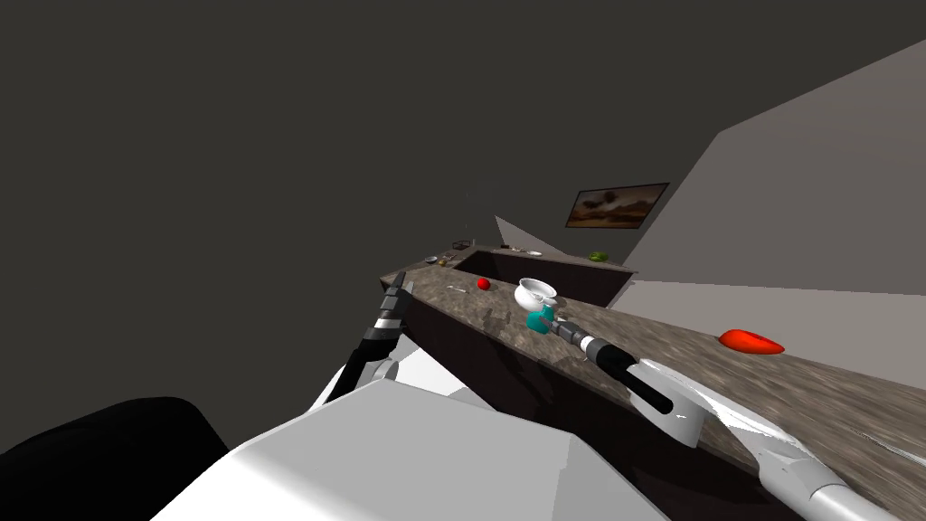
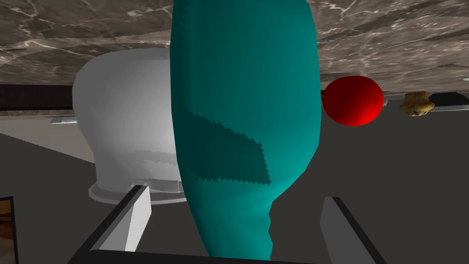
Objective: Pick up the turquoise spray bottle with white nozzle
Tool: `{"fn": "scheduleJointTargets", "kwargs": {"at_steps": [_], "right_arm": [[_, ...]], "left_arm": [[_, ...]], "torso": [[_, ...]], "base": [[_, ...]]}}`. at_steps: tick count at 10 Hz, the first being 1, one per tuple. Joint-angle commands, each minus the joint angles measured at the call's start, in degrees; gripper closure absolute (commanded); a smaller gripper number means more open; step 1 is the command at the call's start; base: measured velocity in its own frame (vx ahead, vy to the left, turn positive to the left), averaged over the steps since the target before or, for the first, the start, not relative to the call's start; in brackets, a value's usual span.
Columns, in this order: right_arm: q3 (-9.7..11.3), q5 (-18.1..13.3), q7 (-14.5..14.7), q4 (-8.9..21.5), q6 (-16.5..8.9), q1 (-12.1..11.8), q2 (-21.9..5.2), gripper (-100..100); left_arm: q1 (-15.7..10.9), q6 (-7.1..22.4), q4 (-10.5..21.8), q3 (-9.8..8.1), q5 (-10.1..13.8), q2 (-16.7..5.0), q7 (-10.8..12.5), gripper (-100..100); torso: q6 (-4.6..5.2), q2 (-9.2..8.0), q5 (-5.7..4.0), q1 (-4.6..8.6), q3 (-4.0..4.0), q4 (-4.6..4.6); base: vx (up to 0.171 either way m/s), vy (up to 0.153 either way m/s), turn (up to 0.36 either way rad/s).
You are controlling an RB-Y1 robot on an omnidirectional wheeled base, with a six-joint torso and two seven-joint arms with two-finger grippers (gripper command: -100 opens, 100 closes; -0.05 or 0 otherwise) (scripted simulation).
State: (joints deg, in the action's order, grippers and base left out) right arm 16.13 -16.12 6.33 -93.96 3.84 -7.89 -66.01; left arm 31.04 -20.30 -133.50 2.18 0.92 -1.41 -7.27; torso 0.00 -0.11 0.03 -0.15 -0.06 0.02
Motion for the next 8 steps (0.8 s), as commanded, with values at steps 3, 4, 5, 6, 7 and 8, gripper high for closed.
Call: {"fn": "scheduleJointTargets", "kwargs": {"at_steps": [3, 4, 5, 6, 7, 8], "right_arm": [[3.7, 0.1, -0.4, 6.4, 3.9, 5.5, 1.2, -100], [4.6, 0.1, -0.4, 8.5, 4.4, 7.6, 1.2, -100], [4.6, 0.1, -0.4, 10.3, 4.4, 8.9, 1.2, -100], [4.6, 0.1, -0.4, 11.5, 4.4, 8.9, 1.2, -100], [7.2, 0.2, -0.8, 13.8, 7.6, 11.4, 2.3, -100], [8.3, 0.2, -0.8, 15.1, 7.8, 12.5, 2.3, -100]], "left_arm": [[0.0, 0.0, 0.0, 0.0, 0.0, 0.0, 0.0, 0], [0.0, 0.0, 0.0, 0.0, 0.0, 0.0, 0.0, 0], [0.0, 0.0, 0.0, 0.0, 0.0, 0.0, 0.0, 0], [0.0, 0.0, 0.0, 0.0, 0.0, 0.0, 0.0, 0], [0.0, 0.0, 0.0, 0.0, 0.0, 0.0, 0.0, 0], [0.0, 0.0, 0.0, 0.0, 0.0, 0.0, 0.0, 0]], "torso": [[0.01, 0.09, -0.02, 0.14, 0.05, -0.01], [0.02, 0.02, -0.03, 0.09, 0.02, -0.01], [0.0, 0.01, 0.0, 0.01, 0.0, 0.0], [0.0, 0.05, 0.0, 0.05, 0.03, -0.01], [0.01, 0.1, -0.02, 0.14, 0.05, -0.02], [0.02, 0.03, -0.02, 0.06, 0.02, -0.01]], "base": [[-0.022, 0.02, -0.023], [-0.038, 0.048, -0.053], [-0.016, 0.031, 0.003], [-0.003, 0.007, 0.009], [-0.03, 0.033, -0.078], [-0.039, 0.043, -0.071]]}}
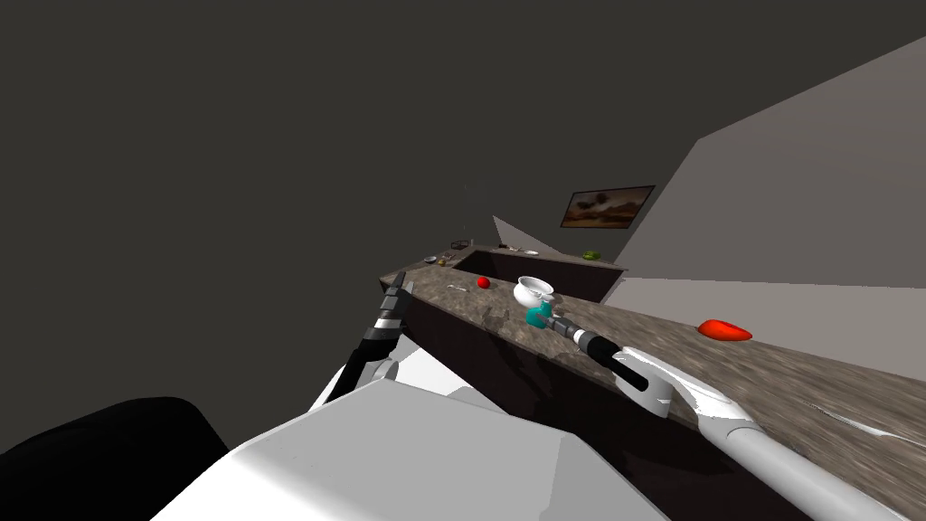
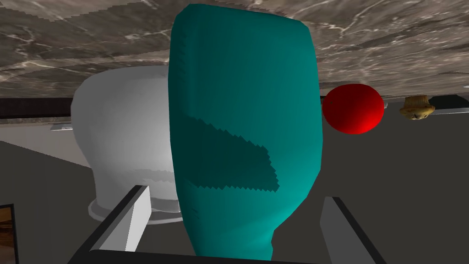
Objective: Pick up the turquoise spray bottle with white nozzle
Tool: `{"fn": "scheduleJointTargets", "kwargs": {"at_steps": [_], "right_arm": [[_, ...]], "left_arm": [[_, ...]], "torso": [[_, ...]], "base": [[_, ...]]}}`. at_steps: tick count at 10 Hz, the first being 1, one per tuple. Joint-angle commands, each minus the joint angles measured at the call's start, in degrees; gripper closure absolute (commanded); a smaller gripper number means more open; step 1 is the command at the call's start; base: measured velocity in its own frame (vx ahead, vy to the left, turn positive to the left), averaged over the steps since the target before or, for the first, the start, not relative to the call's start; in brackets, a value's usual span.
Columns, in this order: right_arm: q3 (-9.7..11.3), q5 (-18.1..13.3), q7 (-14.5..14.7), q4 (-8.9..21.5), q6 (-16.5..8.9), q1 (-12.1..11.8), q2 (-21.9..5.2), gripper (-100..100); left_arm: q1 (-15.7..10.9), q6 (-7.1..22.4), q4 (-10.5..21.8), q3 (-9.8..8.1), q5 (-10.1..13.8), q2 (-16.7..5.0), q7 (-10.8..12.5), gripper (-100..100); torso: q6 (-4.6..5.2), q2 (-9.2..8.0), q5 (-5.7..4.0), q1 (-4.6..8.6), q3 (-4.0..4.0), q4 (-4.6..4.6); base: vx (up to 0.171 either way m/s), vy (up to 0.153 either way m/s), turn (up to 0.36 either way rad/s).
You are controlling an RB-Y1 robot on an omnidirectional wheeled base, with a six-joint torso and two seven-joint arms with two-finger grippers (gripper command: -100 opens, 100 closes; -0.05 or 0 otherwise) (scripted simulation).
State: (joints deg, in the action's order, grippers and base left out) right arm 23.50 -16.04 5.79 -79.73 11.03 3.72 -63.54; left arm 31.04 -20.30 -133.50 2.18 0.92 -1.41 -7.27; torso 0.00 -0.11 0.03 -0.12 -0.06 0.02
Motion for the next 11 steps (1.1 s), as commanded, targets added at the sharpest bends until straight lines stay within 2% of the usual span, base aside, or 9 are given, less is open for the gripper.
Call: {"fn": "scheduleJointTargets", "kwargs": {"at_steps": [1, 2, 3, 4, 6, 7, 8, 10, 11], "right_arm": [[1.0, 0.1, -0.3, 2.9, 0.6, 2.9, -0.1, -100], [1.0, 0.1, -0.3, 4.2, 0.6, 3.4, -0.1, -100], [3.7, 0.2, -0.7, 6.4, 3.7, 5.7, 0.9, -100], [4.7, 0.2, -0.7, 8.5, 4.0, 7.5, 0.9, -100], [4.7, 0.2, -0.7, 11.1, 4.0, 9.4, 0.9, -100], [7.7, 0.3, -1.0, 13.2, 6.9, 12.0, 2.0, -100], [8.5, 0.3, -1.0, 15.2, 7.5, 13.8, 2.0, -100], [8.5, 0.3, -1.0, 18.1, 7.5, 15.5, 2.0, -100], [11.4, 0.4, -1.4, 19.5, 9.8, 17.9, 3.1, -100]], "left_arm": [[0.0, 0.0, 0.0, 0.0, 0.0, 0.0, 0.0, 0], [0.0, 0.0, 0.0, 0.0, 0.0, 0.0, 0.0, 0], [0.0, 0.0, 0.0, 0.0, 0.0, 0.0, 0.0, 0], [0.0, 0.0, 0.0, 0.0, 0.0, 0.0, 0.0, 0], [0.0, 0.0, 0.0, 0.0, 0.0, 0.0, 0.0, 0], [0.0, 0.0, 0.0, 0.0, 0.0, 0.0, 0.0, 0], [0.0, 0.0, 0.0, 0.0, 0.0, 0.0, 0.0, 0], [0.0, 0.0, 0.0, 0.0, 0.0, 0.0, 0.0, 0], [0.0, 0.0, 0.0, 0.0, 0.0, 0.0, 0.0, 0]], "torso": [[0.0, 0.0, 0.0, 0.0, 0.0, 0.0], [-0.01, 0.04, 0.0, 0.05, 0.02, 0.0], [0.0, 0.08, -0.02, 0.11, 0.04, -0.02], [0.02, 0.01, -0.02, 0.04, 0.01, -0.01], [-0.01, 0.05, 0.01, 0.02, 0.02, 0.0], [0.0, 0.09, -0.01, 0.11, 0.05, -0.01], [0.01, 0.04, -0.03, 0.05, 0.03, -0.02], [-0.01, 0.02, 0.01, 0.02, 0.01, 0.0], [0.01, 0.08, -0.01, 0.1, 0.04, -0.01]], "base": [[-0.023, 0.022, 0.005], [-0.007, 0.005, 0.018], [-0.038, 0.032, -0.086], [-0.042, 0.053, -0.047], [-0.009, 0.014, 0.001], [-0.027, 0.027, -0.075], [-0.045, 0.046, -0.055], [-0.016, 0.017, 0.004], [-0.036, 0.033, -0.063]]}}
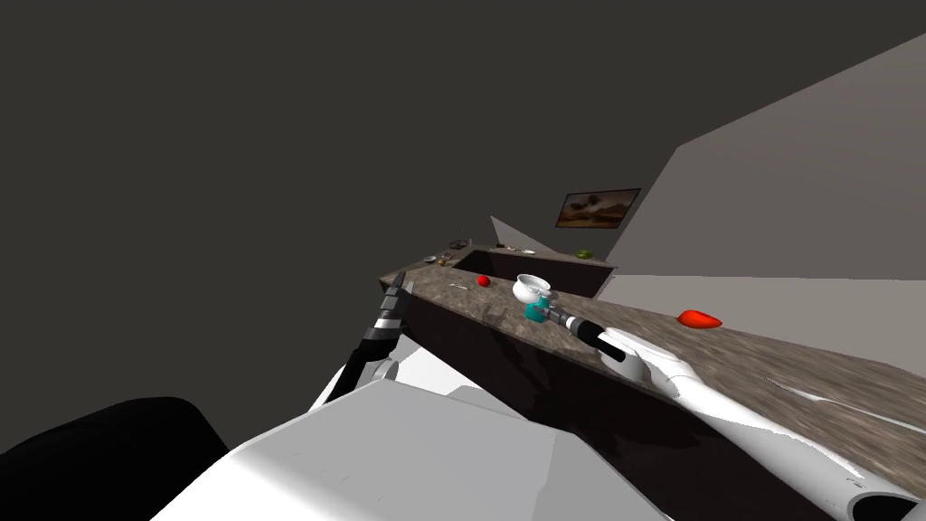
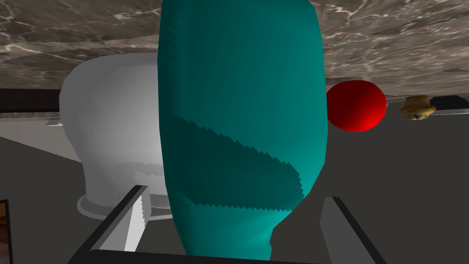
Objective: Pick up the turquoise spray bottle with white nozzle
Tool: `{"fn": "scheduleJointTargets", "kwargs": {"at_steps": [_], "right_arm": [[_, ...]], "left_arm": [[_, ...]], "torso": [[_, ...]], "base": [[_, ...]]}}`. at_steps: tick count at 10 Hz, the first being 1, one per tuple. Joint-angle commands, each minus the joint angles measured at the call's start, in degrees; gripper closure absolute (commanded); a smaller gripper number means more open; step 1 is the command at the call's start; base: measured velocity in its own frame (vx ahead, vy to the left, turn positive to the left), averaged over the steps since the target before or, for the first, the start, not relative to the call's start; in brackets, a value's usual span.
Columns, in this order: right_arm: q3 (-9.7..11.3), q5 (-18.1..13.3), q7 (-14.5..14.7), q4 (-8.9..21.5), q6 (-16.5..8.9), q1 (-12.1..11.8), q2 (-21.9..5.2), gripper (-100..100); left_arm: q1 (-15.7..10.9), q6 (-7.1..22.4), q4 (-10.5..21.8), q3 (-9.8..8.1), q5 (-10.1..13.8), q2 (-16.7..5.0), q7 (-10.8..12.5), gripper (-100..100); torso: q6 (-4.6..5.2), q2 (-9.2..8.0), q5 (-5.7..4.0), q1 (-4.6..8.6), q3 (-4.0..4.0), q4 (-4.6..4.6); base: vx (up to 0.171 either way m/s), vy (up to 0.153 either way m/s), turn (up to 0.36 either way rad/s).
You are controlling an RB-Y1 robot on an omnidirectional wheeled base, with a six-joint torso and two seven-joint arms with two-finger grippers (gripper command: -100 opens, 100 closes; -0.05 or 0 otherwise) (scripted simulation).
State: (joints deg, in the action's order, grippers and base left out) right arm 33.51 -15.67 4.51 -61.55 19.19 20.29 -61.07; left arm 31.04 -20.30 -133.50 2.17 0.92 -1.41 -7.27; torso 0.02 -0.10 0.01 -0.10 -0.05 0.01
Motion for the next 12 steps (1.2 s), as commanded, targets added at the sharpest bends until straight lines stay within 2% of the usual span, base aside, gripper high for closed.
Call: {"fn": "scheduleJointTargets", "kwargs": {"at_steps": [1, 2, 4, 5, 6, 7, 9, 10, 11, 12], "right_arm": [[2.3, 0.0, -0.1, 2.9, 2.7, 2.9, 0.7, -100], [2.3, 0.0, -0.1, 4.9, 2.7, 4.8, 0.7, -100], [2.3, 0.0, -0.1, 6.8, 2.7, 4.9, 0.7, -100], [5.1, 0.1, -0.5, 9.0, 5.6, 7.6, 1.7, -100], [6.0, 0.1, -0.5, 9.9, 6.1, 8.9, 1.7, -100], [6.0, 0.1, -0.5, 11.5, 6.1, 10.7, 1.7, -100], [6.0, 0.1, -0.5, 13.8, 6.1, 11.0, 1.7, -100], [8.9, 0.2, -0.9, 15.6, 8.8, 13.6, 2.8, -100], [9.8, 0.2, -0.9, 17.7, 9.5, 15.3, 2.8, -100], [9.8, 0.2, -0.9, 19.1, 9.5, 17.0, 2.8, -100]], "left_arm": [[0.0, 0.0, 0.0, 0.0, 0.0, 0.0, 0.0, 0], [0.0, 0.0, 0.0, 0.0, 0.0, 0.0, 0.0, 0], [0.0, 0.0, 0.0, 0.0, 0.0, 0.0, 0.0, 0], [0.0, 0.0, 0.0, 0.0, 0.0, 0.0, 0.0, 0], [0.0, 0.0, 0.0, 0.0, 0.0, 0.0, 0.0, 0], [0.0, 0.0, 0.0, 0.0, 0.0, 0.0, 0.0, 0], [0.0, 0.0, 0.0, 0.0, 0.0, 0.0, 0.0, 0], [0.0, 0.0, 0.0, 0.0, 0.0, 0.0, 0.0, 0], [0.0, 0.0, 0.0, 0.0, 0.0, 0.0, 0.0, 0], [0.0, 0.0, 0.0, 0.0, 0.0, 0.0, 0.0, 0]], "torso": [[0.0, 0.0, 0.0, 0.0, 0.0, 0.0], [-0.01, -0.01, 0.02, -0.04, -0.02, 0.01], [0.0, 0.07, 0.0, 0.08, 0.03, 0.0], [0.0, 0.11, -0.02, 0.13, 0.05, -0.02], [0.01, 0.01, 0.0, 0.02, 0.01, 0.0], [-0.01, -0.03, 0.02, -0.04, -0.02, 0.02], [0.0, 0.08, 0.0, 0.07, 0.03, 0.0], [0.01, 0.1, -0.01, 0.12, 0.05, -0.01], [0.01, 0.01, -0.01, 0.02, 0.0, 0.0], [0.0, -0.04, 0.03, -0.05, -0.04, 0.02]], "base": [[-0.04, 0.043, -0.061], [-0.02, 0.022, -0.01], [0.0, 0.0, 0.0], [-0.035, 0.031, -0.077], [-0.047, 0.045, -0.054], [-0.022, 0.027, -0.001], [-0.002, 0.004, 0.003], [-0.04, 0.029, -0.076], [-0.049, 0.048, -0.055], [-0.022, 0.027, -0.005]]}}
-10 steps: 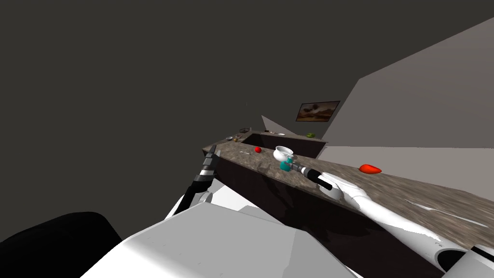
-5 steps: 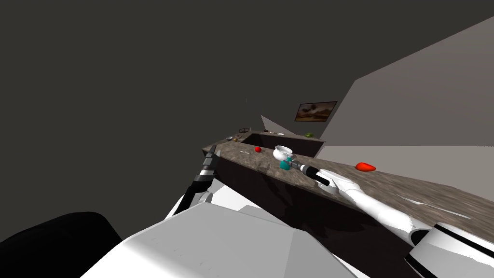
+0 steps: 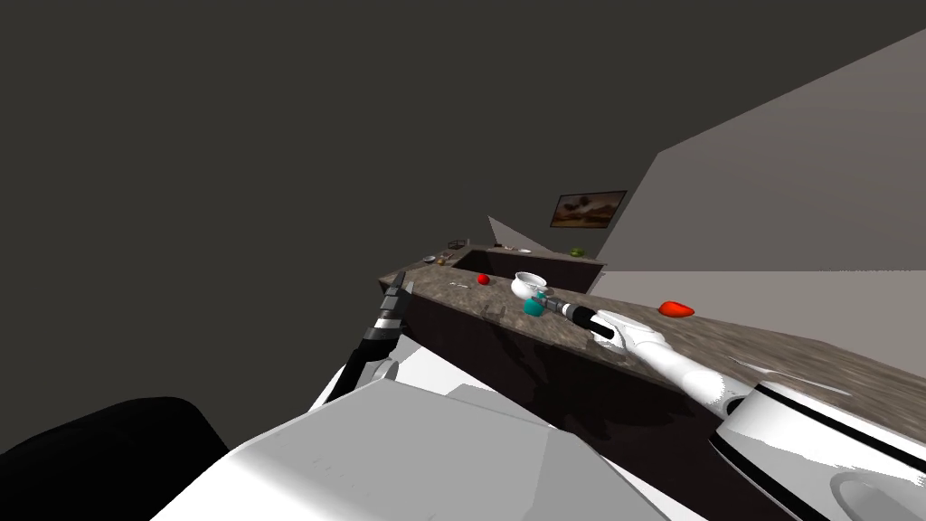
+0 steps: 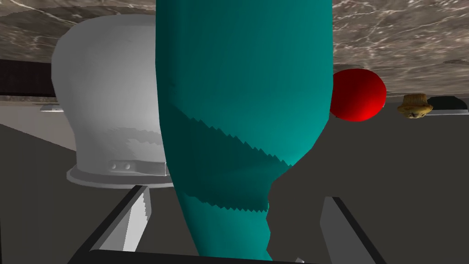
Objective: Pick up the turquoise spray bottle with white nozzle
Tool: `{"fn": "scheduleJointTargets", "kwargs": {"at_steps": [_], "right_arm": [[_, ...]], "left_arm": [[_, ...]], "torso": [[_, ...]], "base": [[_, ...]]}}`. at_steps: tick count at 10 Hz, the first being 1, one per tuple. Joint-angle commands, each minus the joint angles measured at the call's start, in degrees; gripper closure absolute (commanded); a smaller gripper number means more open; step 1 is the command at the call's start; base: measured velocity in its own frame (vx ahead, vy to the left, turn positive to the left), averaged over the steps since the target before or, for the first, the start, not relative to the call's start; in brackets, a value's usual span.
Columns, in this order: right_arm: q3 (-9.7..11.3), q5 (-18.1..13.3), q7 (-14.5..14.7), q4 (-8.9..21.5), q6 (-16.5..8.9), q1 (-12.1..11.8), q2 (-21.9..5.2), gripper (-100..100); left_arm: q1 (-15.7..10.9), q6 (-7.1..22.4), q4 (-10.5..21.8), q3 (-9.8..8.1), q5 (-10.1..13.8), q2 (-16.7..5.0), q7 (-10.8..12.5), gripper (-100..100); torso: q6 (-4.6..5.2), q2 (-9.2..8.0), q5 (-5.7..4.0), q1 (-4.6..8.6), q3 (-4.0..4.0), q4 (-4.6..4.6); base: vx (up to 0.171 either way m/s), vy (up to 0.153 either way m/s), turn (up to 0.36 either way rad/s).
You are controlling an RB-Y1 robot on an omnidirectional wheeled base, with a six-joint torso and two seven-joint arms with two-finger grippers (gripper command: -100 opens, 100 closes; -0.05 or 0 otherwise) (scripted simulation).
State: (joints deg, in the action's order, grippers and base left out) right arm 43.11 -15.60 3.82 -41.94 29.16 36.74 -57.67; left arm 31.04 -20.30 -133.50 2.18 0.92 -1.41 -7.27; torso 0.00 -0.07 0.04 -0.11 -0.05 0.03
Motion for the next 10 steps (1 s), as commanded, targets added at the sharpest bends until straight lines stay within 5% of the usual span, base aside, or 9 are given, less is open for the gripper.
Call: {"fn": "scheduleJointTargets", "kwargs": {"at_steps": [1, 2, 6, 7, 8, 10], "right_arm": [[0.0, 0.0, 0.0, 0.0, 0.0, 0.0, 0.0, -100], [0.0, 0.0, 0.1, 0.5, 0.4, 0.3, 0.1, 100], [0.1, -0.1, 0.2, 0.4, 0.3, 0.2, 0.0, 100], [0.1, -0.1, 0.2, 0.4, 0.3, 0.2, 0.1, 0], [-2.8, 0.0, 0.2, -2.5, -2.5, -2.6, -1.7, 100], [-3.6, 0.0, 0.2, -5.8, -3.8, -5.5, -1.7, 100]], "left_arm": [[0.0, 0.0, 0.0, 0.0, 0.0, 0.0, 0.0, 0], [0.0, 0.0, 0.0, 0.0, 0.0, 0.0, 0.0, 0], [0.0, 0.0, 0.0, 0.0, 0.0, 0.0, 0.0, 0], [0.0, 0.0, 0.0, 0.0, 0.0, 0.0, 0.0, 0], [0.0, 0.0, 0.0, 0.0, 0.0, 0.0, 0.0, 0], [0.0, 0.0, 0.0, -0.01, 0.0, 0.0, 0.0, 0]], "torso": [[0.0, 0.0, 0.0, 0.0, 0.0, 0.0], [0.02, 0.04, -0.03, 0.07, 0.03, -0.02], [0.05, 0.09, -0.1, 0.18, 0.06, -0.04], [0.05, 0.09, -0.1, 0.18, 0.06, -0.04], [0.05, 0.09, -0.1, 0.18, 0.06, -0.04], [0.13, 0.24, -0.16, 0.44, 0.15, -0.07]], "base": [[-0.005, 0.008, 0.005], [0.0, 0.0, 0.0], [0.0, 0.0, 0.0], [0.0, 0.0, 0.0], [0.031, -0.039, 0.092], [0.043, -0.05, 0.021]]}}
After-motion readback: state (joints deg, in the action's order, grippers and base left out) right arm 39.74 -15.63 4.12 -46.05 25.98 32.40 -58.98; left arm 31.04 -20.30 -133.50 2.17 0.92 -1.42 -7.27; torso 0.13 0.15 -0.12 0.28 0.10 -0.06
